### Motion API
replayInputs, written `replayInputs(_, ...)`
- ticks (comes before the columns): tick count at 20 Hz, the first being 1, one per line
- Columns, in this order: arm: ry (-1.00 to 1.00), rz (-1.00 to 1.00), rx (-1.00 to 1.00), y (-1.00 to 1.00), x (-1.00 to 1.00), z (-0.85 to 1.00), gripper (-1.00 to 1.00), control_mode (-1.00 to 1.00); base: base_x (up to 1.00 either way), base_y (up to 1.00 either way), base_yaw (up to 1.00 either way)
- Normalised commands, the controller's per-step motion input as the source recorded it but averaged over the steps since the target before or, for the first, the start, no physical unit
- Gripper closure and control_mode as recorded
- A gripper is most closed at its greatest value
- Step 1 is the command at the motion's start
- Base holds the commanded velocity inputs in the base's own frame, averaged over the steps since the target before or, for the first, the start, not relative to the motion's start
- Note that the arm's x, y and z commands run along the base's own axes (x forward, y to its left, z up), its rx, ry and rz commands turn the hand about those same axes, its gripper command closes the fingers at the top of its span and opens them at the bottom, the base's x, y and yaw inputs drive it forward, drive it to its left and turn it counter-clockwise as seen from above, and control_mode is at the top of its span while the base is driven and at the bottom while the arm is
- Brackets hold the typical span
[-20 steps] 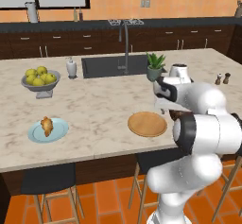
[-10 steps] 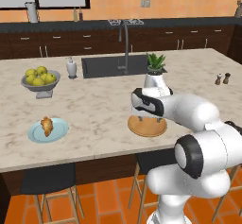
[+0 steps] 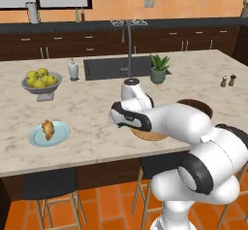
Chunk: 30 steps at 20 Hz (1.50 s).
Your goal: Pick the chicken drumstick and carrot from their plates and place them in the bowl. Then put the bowl in the fridge.
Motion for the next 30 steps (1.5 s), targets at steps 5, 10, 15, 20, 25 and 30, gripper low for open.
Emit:
replayInputs(5,-0.10,0.24,0.00,1.00,0.00,0.24,-1.00,-1.00,0.00,0.00,0.00)
replayInputs(10,-0.12,0.19,0.10,1.00,0.02,0.05,-1.00,-1.00,0.00,0.00,0.00)
replayInputs(15,-0.06,0.06,0.12,1.00,0.03,-0.05,-1.00,-1.00,0.00,0.00,0.00)
replayInputs(20,-0.09,0.01,0.01,1.00,0.19,0.05,-1.00,-1.00,0.00,0.00,0.00)
replayInputs(25,-0.03,-0.01,0.00,0.83,0.50,0.14,-1.00,-1.00,0.00,0.00,0.00)
replayInputs(30,0.04,0.00,-0.01,0.84,0.27,0.06,-1.00,-1.00,0.00,0.00,0.00)
